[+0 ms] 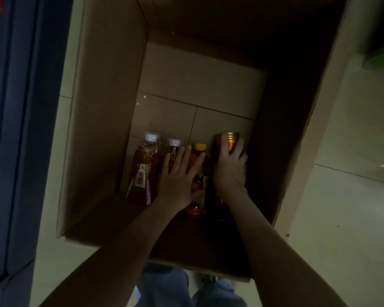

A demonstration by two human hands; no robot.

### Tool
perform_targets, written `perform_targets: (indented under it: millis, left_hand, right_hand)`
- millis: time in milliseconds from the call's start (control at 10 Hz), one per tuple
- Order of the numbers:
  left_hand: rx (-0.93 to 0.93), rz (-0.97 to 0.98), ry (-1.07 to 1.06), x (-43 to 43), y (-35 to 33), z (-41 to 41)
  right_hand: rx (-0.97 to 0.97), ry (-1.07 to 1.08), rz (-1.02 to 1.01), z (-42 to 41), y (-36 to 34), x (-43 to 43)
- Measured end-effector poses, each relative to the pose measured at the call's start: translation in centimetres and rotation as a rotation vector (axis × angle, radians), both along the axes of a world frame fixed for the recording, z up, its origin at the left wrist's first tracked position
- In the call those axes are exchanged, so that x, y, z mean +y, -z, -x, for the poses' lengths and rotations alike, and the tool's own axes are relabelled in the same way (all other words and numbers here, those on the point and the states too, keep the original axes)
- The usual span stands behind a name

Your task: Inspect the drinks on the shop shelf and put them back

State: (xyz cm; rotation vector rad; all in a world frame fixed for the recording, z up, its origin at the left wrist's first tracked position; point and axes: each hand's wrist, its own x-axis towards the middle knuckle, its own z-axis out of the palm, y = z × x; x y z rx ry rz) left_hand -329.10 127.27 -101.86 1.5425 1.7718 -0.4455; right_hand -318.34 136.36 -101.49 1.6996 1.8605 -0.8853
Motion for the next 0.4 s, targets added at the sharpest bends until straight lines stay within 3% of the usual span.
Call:
perform_targets:
  millis: [200, 400]
  left_hand:
    - [0.082, -0.024, -0.051, -0.1, -1.3, 0.8]
    - [0.076, 0.049, -0.184, -0.6, -6.6, 2.7]
  right_hand:
    - [-0.013, 0.107, 0.13, -1.0, -1.5, -2.2]
    - [-0.088, -0.074, 0.108, -0.7, -5.7, -5.6]
